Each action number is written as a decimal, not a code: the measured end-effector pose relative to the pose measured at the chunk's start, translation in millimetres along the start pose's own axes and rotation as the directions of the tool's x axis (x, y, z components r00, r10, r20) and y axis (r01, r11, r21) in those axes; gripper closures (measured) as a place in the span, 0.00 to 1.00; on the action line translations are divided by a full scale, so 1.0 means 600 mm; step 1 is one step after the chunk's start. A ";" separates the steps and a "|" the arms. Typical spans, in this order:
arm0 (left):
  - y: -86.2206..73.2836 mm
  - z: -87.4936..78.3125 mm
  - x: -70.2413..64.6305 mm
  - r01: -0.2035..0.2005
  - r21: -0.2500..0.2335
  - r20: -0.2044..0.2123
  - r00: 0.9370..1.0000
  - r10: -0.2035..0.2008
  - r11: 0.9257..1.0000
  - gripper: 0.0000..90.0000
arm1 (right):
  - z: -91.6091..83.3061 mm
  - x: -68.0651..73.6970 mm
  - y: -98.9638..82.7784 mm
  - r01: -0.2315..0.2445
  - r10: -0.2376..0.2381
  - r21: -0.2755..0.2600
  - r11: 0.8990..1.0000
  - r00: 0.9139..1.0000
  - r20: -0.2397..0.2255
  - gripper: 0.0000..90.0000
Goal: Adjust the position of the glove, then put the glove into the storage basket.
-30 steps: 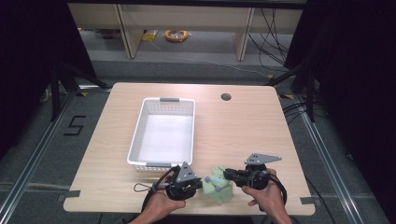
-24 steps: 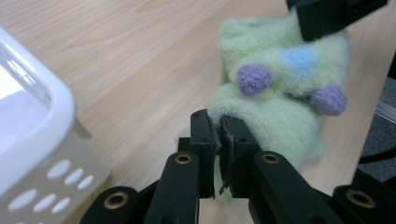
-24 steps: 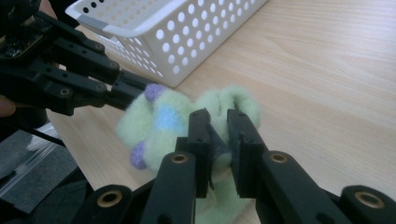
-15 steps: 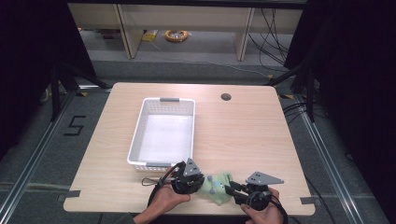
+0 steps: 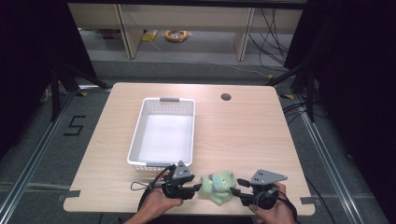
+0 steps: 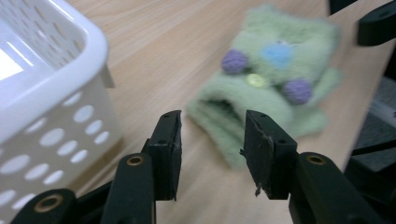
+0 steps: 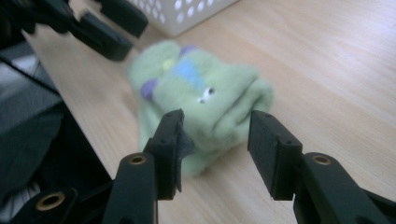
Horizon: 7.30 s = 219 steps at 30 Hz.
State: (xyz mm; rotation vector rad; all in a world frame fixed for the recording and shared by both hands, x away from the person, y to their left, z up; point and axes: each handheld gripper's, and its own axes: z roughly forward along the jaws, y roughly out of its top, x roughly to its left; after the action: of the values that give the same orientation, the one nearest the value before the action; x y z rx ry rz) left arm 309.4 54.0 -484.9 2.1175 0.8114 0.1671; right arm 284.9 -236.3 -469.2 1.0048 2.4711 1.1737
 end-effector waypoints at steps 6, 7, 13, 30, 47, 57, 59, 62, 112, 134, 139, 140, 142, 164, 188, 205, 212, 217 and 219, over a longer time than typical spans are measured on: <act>-0.006 0.013 -0.027 0.024 0.016 0.051 0.998 -0.024 1.000 0.59 | 0.021 0.001 -0.004 0.061 -0.059 0.039 0.997 0.998 -0.037 0.59; -0.005 0.017 -0.028 0.005 0.022 0.055 0.998 -0.006 1.000 0.59 | 0.026 0.001 -0.005 0.063 -0.061 0.049 0.997 0.998 -0.032 0.59; -0.006 0.041 -0.030 -0.027 0.039 0.042 0.999 0.025 0.999 0.65 | 0.036 0.000 -0.005 0.104 -0.102 0.090 0.991 0.995 -0.023 0.77; 0.008 0.013 -0.004 -0.010 0.007 0.047 0.999 0.010 1.000 0.91 | 0.009 0.045 0.000 0.055 -0.052 0.060 0.997 0.998 -0.046 0.90; -0.014 0.005 -0.007 0.082 0.030 0.090 0.992 -0.084 0.996 0.68 | -0.015 0.003 -0.020 -0.107 0.106 -0.015 0.994 0.993 -0.056 0.48; 0.005 0.013 0.009 0.201 0.014 0.068 0.977 -0.202 0.979 0.50 | 0.006 -0.016 0.000 -0.299 0.297 -0.022 0.954 0.953 -0.059 0.43; 0.007 0.018 0.008 0.215 0.014 0.065 0.974 -0.216 0.976 0.50 | 0.012 -0.013 0.007 -0.306 0.306 0.017 0.952 0.950 -0.061 0.43; 0.011 0.026 0.009 0.219 0.021 0.058 0.974 -0.220 0.975 0.49 | 0.030 -0.019 0.011 -0.275 0.276 0.033 0.961 0.960 -0.055 0.45; -0.002 0.043 0.000 0.196 0.041 0.108 0.974 -0.200 0.980 0.79 | 0.067 -0.038 -0.008 -0.303 0.309 0.061 0.951 0.924 -0.225 0.81; 0.013 -0.010 -0.017 0.146 -0.010 0.131 0.981 -0.143 0.989 0.78 | 0.025 -0.009 0.026 -0.269 0.263 0.011 0.963 0.933 -0.247 0.82; 0.026 -0.024 -0.014 0.152 -0.037 0.142 0.979 -0.145 0.988 0.78 | 0.014 -0.009 0.044 -0.262 0.256 0.010 0.965 0.931 -0.260 0.82; 0.029 -0.029 -0.013 0.145 -0.038 0.140 0.980 -0.139 0.989 0.78 | 0.012 -0.010 0.050 -0.249 0.239 -0.005 0.968 0.936 -0.260 0.82; 0.037 -0.038 -0.010 0.140 -0.048 0.144 0.981 -0.132 0.989 0.78 | 0.011 -0.013 0.058 -0.234 0.222 -0.011 0.972 0.936 -0.273 0.82; 0.100 -0.143 0.064 0.121 -0.097 0.027 0.992 -0.119 0.988 0.78 | 0.030 -0.002 0.222 -0.124 0.116 -0.015 0.992 0.962 -0.248 0.82; 0.050 -0.157 0.215 0.292 -0.030 -0.069 0.954 -0.293 0.956 0.77 | 0.211 0.015 0.328 -0.097 0.126 0.131 0.987 0.962 -0.242 0.82; 0.026 -0.124 0.267 0.335 0.087 -0.078 0.941 -0.329 0.938 0.75 | 0.290 0.011 0.320 -0.126 0.175 0.237 0.963 0.964 -0.202 0.81; 0.022 -0.113 0.270 0.334 0.112 -0.095 0.941 -0.325 0.936 0.74 | 0.301 0.014 0.318 -0.119 0.175 0.277 0.954 0.967 -0.187 0.80; 0.022 -0.108 0.269 0.328 0.129 -0.109 0.943 -0.316 0.936 0.74 | 0.312 0.018 0.317 -0.100 0.163 0.303 0.948 0.969 -0.187 0.77; 0.022 -0.107 0.270 0.331 0.131 -0.114 0.941 -0.318 0.934 0.72 | 0.314 0.020 0.316 -0.090 0.150 0.312 0.946 0.973 -0.174 0.74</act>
State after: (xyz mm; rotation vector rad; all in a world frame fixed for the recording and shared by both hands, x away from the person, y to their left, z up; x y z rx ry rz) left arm 417.7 188.5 -459.9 2.0880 1.2502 0.0278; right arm 455.7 -31.4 -448.9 1.1863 2.8469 0.9865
